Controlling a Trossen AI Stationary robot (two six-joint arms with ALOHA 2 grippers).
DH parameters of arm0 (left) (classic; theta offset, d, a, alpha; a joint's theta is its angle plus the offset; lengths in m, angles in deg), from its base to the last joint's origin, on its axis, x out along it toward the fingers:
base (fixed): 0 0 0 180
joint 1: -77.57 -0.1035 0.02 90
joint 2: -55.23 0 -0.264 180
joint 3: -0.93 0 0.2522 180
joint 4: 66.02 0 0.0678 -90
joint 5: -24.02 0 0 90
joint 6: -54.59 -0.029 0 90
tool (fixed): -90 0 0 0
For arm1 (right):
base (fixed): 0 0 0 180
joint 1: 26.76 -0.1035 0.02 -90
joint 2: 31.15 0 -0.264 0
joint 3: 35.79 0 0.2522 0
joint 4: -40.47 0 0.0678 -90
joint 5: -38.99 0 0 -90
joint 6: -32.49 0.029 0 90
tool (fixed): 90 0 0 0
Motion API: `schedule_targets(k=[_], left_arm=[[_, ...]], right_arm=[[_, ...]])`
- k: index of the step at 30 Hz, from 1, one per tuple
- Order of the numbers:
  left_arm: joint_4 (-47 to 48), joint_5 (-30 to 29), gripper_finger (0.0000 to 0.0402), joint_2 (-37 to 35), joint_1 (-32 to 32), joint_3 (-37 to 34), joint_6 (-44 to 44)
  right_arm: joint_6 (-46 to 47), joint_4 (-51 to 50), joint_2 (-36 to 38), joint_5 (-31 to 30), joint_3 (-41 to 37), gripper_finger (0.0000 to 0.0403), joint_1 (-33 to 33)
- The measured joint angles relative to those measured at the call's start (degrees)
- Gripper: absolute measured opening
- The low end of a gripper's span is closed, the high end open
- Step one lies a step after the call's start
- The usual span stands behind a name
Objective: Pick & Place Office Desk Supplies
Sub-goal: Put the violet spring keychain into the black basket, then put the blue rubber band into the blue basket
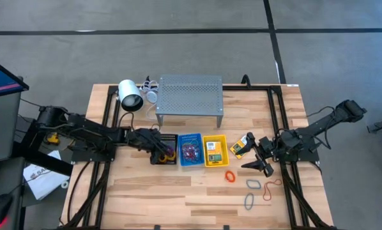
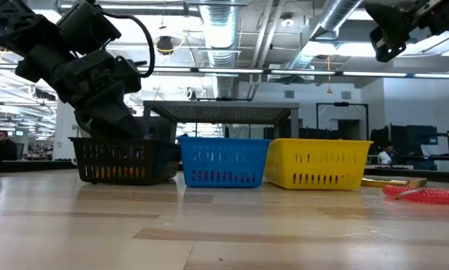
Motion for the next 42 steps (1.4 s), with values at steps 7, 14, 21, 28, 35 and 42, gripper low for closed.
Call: schedule_targets(k=[7, 14, 21, 28, 35, 42], left_arm=[[1.16, -0.32, 0.0184, -0.02, -0.04, 3.12, -4.51], [12.84, -5.88, 0.0173, -0.02, -0.09, 8.79, -8.54], [13.32, -6.34, 0.0172, -0.02, -0.07, 13.9, -13.57], [2.2, -6.32, 0.0171, -0.02, -0.07, 15.64, -20.08], [-10.77, -6.19, 0.017, -0.02, 0.04, 15.64, -20.84], [-11.97, -6.19, 0.0163, -0.02, 0.0, 15.64, -22.71]], right_arm=[[-0.02, -0.31, 0.0, 0.0, 0.0, 0.0258, 0.0], [-0.01, -1.46, 0.0, 0.0, 0.0, 0.0258, 0.01], [-1.96, -1.34, 0.0, -0.07, 0.0, 0.0258, 1.81], [-2.14, -1.29, 0.0, -0.09, 0.0, 0.0258, 6.02], [-2.14, -1.73, 0.02, -0.04, 0.0, 0.0258, 8.23], [-1.96, -5.48, 0.0, -0.04, 0.0, 0.0258, 8.76]])
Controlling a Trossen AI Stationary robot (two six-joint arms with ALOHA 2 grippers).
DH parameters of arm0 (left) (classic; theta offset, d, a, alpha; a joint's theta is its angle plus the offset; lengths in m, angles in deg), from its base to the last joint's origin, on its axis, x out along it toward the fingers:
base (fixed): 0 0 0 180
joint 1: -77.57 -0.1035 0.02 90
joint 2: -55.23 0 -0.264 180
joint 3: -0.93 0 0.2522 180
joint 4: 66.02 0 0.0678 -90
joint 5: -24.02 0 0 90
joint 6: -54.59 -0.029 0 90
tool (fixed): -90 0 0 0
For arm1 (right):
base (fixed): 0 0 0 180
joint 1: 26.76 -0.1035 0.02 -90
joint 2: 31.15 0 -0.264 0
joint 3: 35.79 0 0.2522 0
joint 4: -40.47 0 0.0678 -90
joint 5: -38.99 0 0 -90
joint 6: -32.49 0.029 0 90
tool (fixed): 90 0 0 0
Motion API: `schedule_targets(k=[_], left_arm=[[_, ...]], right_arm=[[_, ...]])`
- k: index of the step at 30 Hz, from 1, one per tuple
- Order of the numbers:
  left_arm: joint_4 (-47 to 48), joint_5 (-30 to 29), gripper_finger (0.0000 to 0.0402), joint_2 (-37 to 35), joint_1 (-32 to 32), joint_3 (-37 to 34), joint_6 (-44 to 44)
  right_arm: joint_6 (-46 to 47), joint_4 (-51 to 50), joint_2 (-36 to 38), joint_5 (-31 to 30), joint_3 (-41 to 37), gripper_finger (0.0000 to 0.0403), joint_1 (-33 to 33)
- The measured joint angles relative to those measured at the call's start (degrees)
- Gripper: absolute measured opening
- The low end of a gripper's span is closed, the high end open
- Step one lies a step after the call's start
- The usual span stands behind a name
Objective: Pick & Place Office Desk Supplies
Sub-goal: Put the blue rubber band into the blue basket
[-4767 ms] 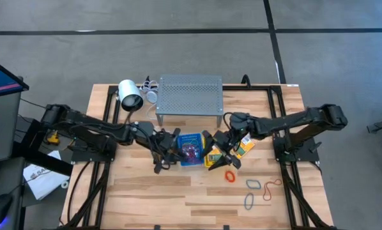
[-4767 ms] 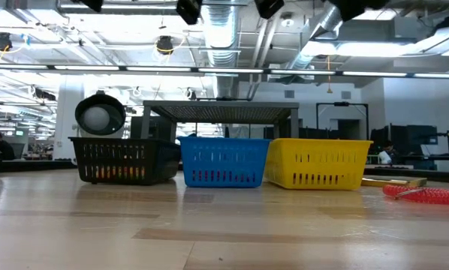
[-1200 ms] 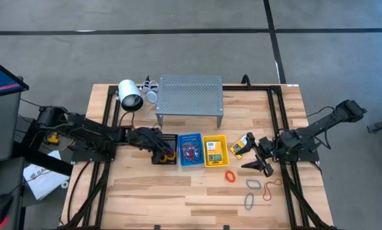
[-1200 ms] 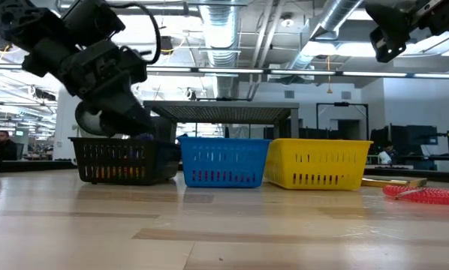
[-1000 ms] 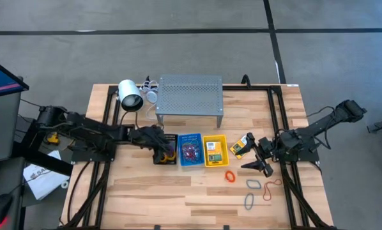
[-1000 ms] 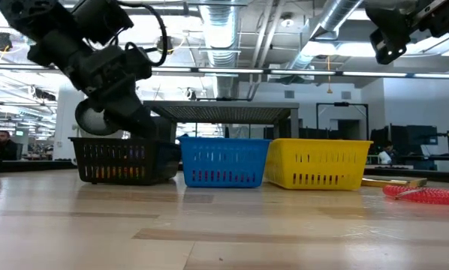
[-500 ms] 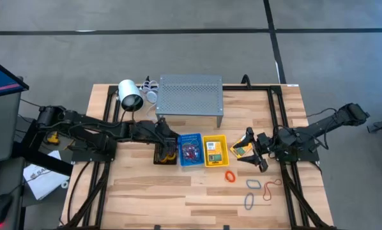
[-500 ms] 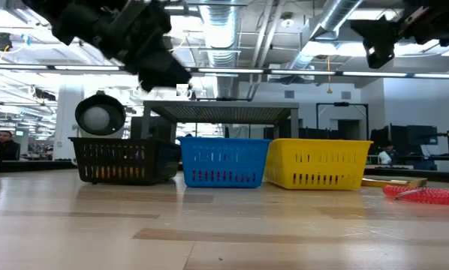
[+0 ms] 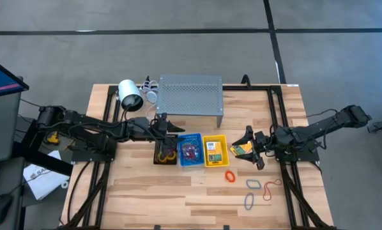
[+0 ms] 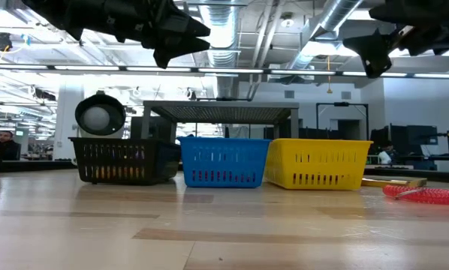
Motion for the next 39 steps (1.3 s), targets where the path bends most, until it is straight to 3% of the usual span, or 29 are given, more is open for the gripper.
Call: schedule_targets(k=[14, 21, 25, 27, 32, 39], left_arm=[[-3.51, 0.15, 0.0163, -0.01, 0.0, -0.02, -0.84], [-9.3, 0.13, 0.0164, -0.53, 0.0, -0.02, -7.29], [-11.06, 1.37, 0.0163, -0.93, 0.0, 0.0, -7.39], [-10.48, 3.53, 0.0163, -0.85, 0.05, -0.02, -7.31], [-9.95, 9.79, 0.0165, -0.85, 0.11, -0.02, -7.33], [-9.47, 9.9, 0.0159, -0.85, 0.14, -0.02, -7.31]], right_arm=[[2.4, 0.1, 0.0, 0.02, 0.0, 0.0258, -0.02], [-6.57, 13.81, 0.01, -0.02, 0.01, 0.0258, -0.02], [-6.0, 18.23, 0.04, 0.12, 0.18, 0.0258, -0.04], [-3.25, 13.47, 0.03, 0.16, 1.73, 0.0258, -0.64], [3.47, -9.58, -3.09, -1.01, 11.24, 0.0258, -4.81], [22.35, -49.5, -15.56, -4.52, 28.18, 0.0258, -10.41]])
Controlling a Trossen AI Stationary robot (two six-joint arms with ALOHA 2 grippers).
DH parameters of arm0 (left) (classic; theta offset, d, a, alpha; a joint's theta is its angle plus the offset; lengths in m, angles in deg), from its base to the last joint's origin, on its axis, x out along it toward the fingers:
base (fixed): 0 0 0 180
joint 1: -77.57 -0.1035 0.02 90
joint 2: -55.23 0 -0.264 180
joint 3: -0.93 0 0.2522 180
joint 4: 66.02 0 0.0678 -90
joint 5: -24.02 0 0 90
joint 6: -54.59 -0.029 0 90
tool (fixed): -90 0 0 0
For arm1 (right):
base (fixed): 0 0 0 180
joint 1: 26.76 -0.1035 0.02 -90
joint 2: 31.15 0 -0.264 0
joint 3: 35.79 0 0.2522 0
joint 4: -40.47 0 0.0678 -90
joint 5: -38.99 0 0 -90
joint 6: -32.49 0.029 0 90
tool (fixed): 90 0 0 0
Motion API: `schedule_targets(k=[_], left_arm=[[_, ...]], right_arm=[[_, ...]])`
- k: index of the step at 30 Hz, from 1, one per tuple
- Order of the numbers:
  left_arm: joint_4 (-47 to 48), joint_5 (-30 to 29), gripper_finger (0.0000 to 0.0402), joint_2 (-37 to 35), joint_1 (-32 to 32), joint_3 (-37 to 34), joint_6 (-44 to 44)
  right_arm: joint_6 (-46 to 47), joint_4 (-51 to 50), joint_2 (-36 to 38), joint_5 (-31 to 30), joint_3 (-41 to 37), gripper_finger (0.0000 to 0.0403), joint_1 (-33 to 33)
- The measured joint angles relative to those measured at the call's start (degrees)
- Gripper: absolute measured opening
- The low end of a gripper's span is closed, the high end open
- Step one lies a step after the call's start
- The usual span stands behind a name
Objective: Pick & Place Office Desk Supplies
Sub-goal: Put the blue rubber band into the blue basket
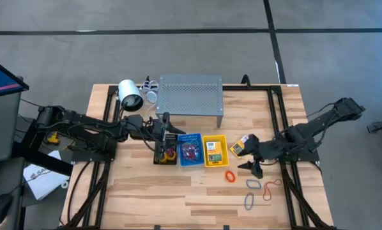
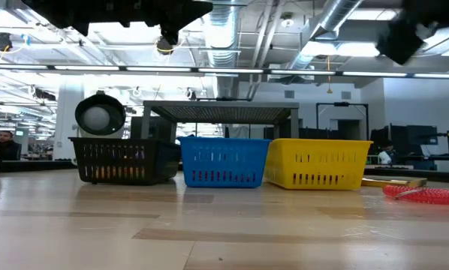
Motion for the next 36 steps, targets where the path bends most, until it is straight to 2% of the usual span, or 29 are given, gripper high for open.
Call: schedule_targets(k=[2, 5, 12, 17, 23, 28, 36], left_arm=[[0.76, 0.0, 0.0159, 0.0, -0.01, 0.0, 0.0], [0.94, 0.0, 0.0159, 0.04, -0.01, 0.0, 0.04], [1.89, 0.0, 0.0159, 0.04, 0.92, 0.0, 1.9], [2.49, 0.04, 0.0159, 0.04, 2.91, 0.0, 3.02], [3.32, 0.02, 0.0159, 0.04, 5.58, -0.11, 3.37], [3.65, 0.02, 0.0159, 0.04, 7.37, -0.11, 4.57], [3.7, 0.0, 0.0159, 0.07, 8.63, -0.11, 4.59]], right_arm=[[6.18, -7.33, -4.15, 0.44, 2.67, 0.0258, -1.54], [13.7, -14.6, -9.31, 4.19, 4.01, 0.0258, -4.13], [24.0, -16.25, -17.6, 6.08, 3.93, 0.0258, -10.43], [26.87, -16.83, -23.35, 5.59, 3.92, 0.0258, -13.68], [27.64, -17.22, -29.61, 2.16, 3.92, 0.0258, -17.7], [30.07, -17.45, -31.45, -2.21, 3.92, 0.0258, -21.09], [33.7, -17.82, -32.15, -2.98, 3.92, 0.0258, -23.21]])
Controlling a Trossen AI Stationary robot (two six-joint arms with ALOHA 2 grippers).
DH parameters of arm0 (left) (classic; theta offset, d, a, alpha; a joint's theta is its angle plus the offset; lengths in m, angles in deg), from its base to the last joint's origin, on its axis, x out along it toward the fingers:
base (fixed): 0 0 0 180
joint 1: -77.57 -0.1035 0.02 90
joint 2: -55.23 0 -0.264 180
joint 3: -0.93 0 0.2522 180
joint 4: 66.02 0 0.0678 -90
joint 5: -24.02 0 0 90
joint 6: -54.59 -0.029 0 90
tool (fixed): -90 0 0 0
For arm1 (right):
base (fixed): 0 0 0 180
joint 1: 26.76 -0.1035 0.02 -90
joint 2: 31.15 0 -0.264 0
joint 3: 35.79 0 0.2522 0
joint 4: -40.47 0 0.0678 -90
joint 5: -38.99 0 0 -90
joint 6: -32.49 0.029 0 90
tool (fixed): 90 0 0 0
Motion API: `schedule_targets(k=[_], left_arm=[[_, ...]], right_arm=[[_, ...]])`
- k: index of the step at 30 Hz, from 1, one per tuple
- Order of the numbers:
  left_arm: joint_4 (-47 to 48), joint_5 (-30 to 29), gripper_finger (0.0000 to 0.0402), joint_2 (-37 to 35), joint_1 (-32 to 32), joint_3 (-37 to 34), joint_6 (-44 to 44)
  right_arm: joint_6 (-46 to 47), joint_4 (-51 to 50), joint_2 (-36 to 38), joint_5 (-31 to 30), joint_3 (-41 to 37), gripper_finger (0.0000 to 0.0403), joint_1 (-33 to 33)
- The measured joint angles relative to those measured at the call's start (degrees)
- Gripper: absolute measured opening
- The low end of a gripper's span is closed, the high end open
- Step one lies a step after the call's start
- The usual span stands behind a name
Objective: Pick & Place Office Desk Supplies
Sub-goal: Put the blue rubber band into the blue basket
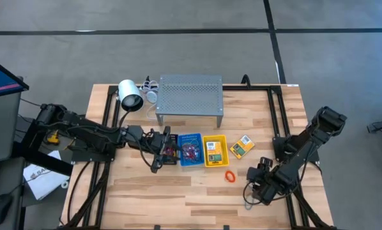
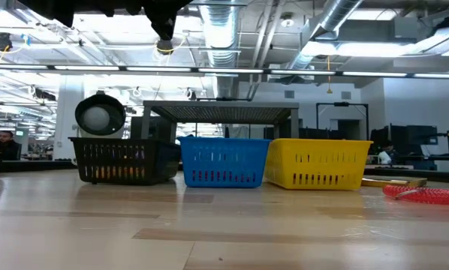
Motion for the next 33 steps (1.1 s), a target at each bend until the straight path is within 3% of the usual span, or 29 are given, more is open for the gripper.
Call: schedule_targets(k=[11, 33], left_arm=[[0.0, 0.0, 0.0159, 0.0, 0.0, 0.0, 0.42], [0.7, -0.02, 0.0159, 0.07, 0.35, -1.0, 1.92]], right_arm=[[-0.39, 12.41, 0.15, 0.48, 0.0, 0.0258, -0.46], [8.6, 10.38, -0.02, -0.73, -0.17, 0.0258, -3.0]])
